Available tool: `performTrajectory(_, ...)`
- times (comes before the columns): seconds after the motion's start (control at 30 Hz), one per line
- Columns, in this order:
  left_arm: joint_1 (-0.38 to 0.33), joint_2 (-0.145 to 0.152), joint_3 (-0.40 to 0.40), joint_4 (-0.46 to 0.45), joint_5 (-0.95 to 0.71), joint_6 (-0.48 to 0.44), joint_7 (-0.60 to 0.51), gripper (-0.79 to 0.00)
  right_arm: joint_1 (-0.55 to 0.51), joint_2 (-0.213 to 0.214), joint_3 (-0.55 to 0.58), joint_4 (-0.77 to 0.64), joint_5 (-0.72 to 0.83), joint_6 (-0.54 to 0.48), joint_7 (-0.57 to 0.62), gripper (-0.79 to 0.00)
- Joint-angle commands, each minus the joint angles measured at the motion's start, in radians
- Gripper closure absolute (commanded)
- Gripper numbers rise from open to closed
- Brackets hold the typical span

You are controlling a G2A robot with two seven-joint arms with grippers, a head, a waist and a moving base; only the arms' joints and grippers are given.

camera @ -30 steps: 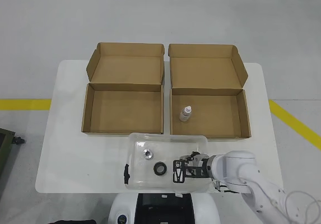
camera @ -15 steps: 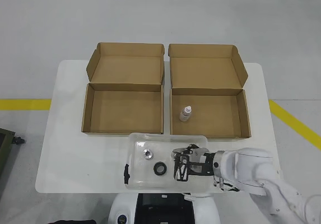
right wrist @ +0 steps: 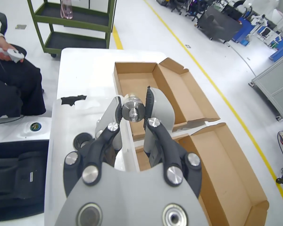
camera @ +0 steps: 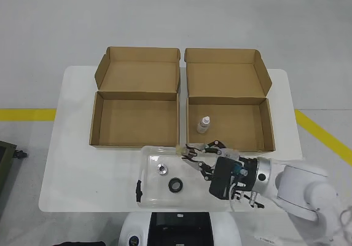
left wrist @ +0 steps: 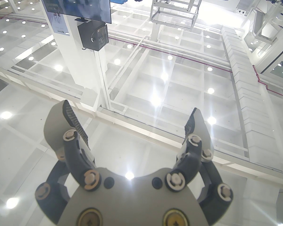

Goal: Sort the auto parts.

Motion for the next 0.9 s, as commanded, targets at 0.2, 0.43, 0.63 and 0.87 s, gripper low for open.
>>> performTrajectory(0.2, 0.000, 0.000, 0.000, 0.000, 0.000, 0.000, 0.000, -0.785, 0.073, -0.013, 0.009, 0.022, 0.049, 0.090, -0.149, 0.000)
performTrajectory(0.43, 0.000, 0.000, 0.000, 0.000, 0.000, 0.000, 0.000, -0.785, 0.129, -0.027, 0.008, 0.030, 0.091, 0.171, -0.264, 0.000)
performTrajectory(0.63, 0.000, 0.000, 0.000, 0.000, 0.000, 0.000, 0.000, -0.785, 0.139, -0.036, 0.013, 0.028, 0.088, 0.214, -0.354, 0.000)
performTrajectory(0.87, 0.000, 0.000, 0.000, 0.000, 0.000, 0.000, 0.000, -0.785, 0.157, -0.043, 0.009, 0.025, 0.066, 0.207, -0.416, 0.000)
